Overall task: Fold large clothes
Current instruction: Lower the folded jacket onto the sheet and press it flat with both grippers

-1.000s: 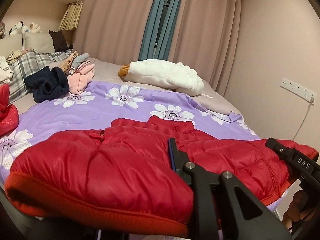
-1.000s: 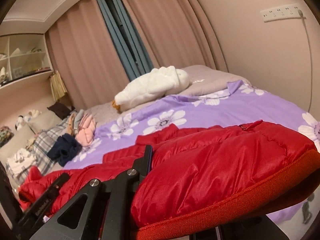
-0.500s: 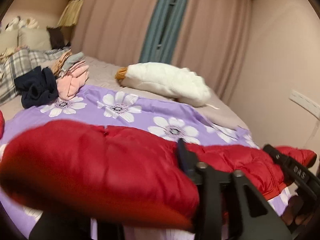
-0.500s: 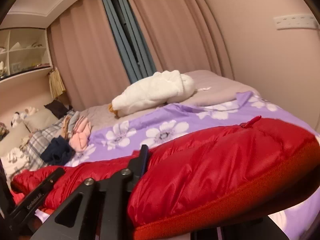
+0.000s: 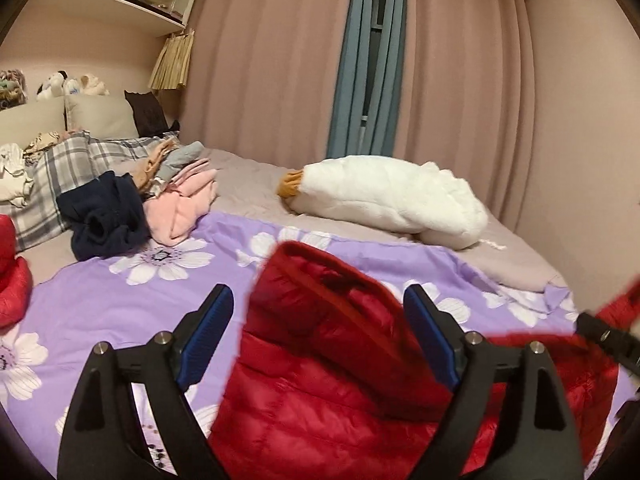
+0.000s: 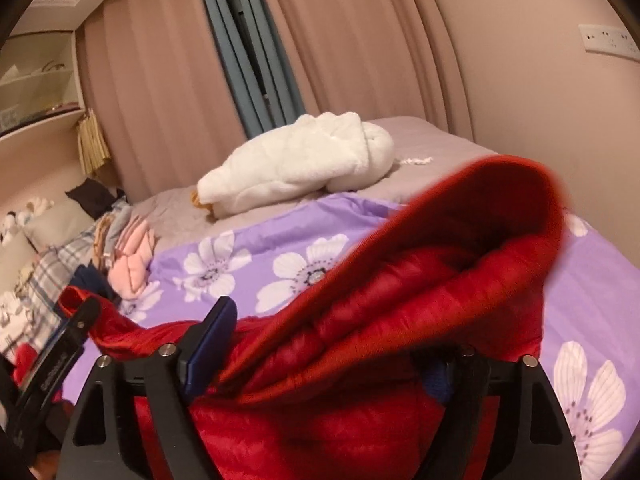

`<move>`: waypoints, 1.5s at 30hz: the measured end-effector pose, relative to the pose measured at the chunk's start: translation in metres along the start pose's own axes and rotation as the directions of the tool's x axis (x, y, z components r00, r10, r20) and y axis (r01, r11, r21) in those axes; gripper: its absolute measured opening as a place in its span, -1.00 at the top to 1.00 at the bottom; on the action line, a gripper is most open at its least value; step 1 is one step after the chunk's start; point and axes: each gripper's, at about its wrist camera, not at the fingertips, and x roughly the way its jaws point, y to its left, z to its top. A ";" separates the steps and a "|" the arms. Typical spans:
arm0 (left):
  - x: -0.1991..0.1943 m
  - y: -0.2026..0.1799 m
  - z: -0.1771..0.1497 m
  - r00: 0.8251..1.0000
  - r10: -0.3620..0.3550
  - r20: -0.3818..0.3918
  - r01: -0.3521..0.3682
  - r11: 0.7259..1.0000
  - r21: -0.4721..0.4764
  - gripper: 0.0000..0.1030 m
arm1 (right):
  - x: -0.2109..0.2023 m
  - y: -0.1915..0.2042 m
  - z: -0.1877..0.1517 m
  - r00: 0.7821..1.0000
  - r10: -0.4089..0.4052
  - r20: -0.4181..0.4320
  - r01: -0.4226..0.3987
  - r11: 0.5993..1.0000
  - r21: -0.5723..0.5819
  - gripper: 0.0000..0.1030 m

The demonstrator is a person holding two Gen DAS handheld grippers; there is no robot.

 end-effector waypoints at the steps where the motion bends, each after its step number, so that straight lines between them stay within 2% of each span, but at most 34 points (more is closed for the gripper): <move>1: 0.001 0.003 0.000 1.000 0.001 -0.006 -0.001 1.000 -0.004 -0.70 | -0.003 0.001 0.002 1.000 -0.015 0.024 0.015 1.000 -0.013 -0.68; 2: 0.000 0.005 0.000 1.000 -0.005 -0.014 0.005 1.000 -0.016 -0.71 | -0.008 0.003 0.004 0.997 -0.037 0.062 0.039 0.999 -0.032 -0.71; 4: 0.002 0.006 0.001 0.999 -0.025 -0.025 0.024 0.999 -0.029 -0.71 | -0.021 0.006 0.009 0.987 -0.084 0.137 0.093 0.994 -0.057 -0.94; 5: 0.002 0.005 0.001 0.999 -0.027 -0.024 0.027 0.999 -0.032 -0.71 | -0.024 0.007 0.010 0.984 -0.098 0.150 0.108 0.992 -0.060 -0.96; 8: 0.006 0.001 -0.003 0.999 -0.022 -0.028 0.021 0.999 -0.038 -0.71 | -0.025 0.002 0.009 0.986 -0.100 0.135 0.107 0.993 -0.048 -0.96; 11: 0.016 -0.006 -0.013 0.998 -0.031 -0.046 0.029 0.999 -0.031 -0.69 | -0.013 -0.010 0.003 0.994 -0.077 0.081 0.076 0.997 0.013 -0.96; 13: 0.033 -0.015 -0.024 0.998 -0.014 -0.055 0.014 1.000 -0.004 -0.68 | 0.000 -0.015 -0.002 0.997 -0.065 0.050 0.063 0.998 0.029 -0.96; 14: 0.045 -0.019 -0.032 0.997 -0.003 -0.082 0.004 1.000 0.009 -0.59 | 0.010 -0.013 -0.004 0.997 -0.072 0.037 0.071 0.997 0.020 -0.96; 15: 0.060 -0.023 -0.041 0.992 0.010 -0.123 -0.008 1.000 0.021 -0.42 | 0.021 -0.012 -0.009 0.995 -0.103 0.018 0.103 0.995 0.001 -0.92; 17: 0.087 -0.030 -0.068 0.980 0.024 -0.198 -0.014 0.999 0.051 -0.36 | 0.056 -0.007 -0.023 0.981 -0.187 -0.051 0.184 0.982 -0.052 -0.46; 18: 0.097 -0.032 -0.081 0.974 0.037 -0.222 -0.021 0.997 0.070 -0.38 | 0.072 -0.008 -0.033 0.972 -0.218 -0.091 0.212 0.975 -0.069 -0.04; 19: 0.112 -0.034 -0.103 0.965 0.063 -0.254 -0.037 0.994 0.106 -0.37 | 0.091 -0.013 -0.048 0.957 -0.254 -0.142 0.244 0.966 -0.086 0.13; 20: 0.116 -0.034 -0.111 0.966 0.053 -0.254 -0.027 0.994 0.105 -0.35 | 0.112 -0.021 -0.067 0.941 -0.277 -0.193 0.263 0.960 -0.094 0.19; 22: 0.116 -0.035 -0.108 0.967 0.058 -0.249 -0.032 0.994 0.108 -0.37 | 0.121 -0.028 -0.083 0.951 -0.259 -0.170 0.252 0.966 -0.061 0.22; 26: 0.127 -0.038 -0.112 0.956 0.089 -0.281 -0.054 0.990 0.130 -0.40 | 0.126 -0.025 -0.083 0.938 -0.304 -0.167 0.292 0.952 -0.093 0.22; 29: 0.131 -0.036 -0.113 0.951 0.088 -0.296 -0.052 0.991 0.126 -0.41 | 0.125 -0.027 -0.083 0.937 -0.304 -0.175 0.292 0.952 -0.091 0.22; 45: 0.132 -0.036 -0.115 0.950 0.069 -0.306 -0.038 0.994 0.107 -0.47 | 0.133 -0.025 -0.082 0.936 -0.306 -0.176 0.294 0.951 -0.092 0.22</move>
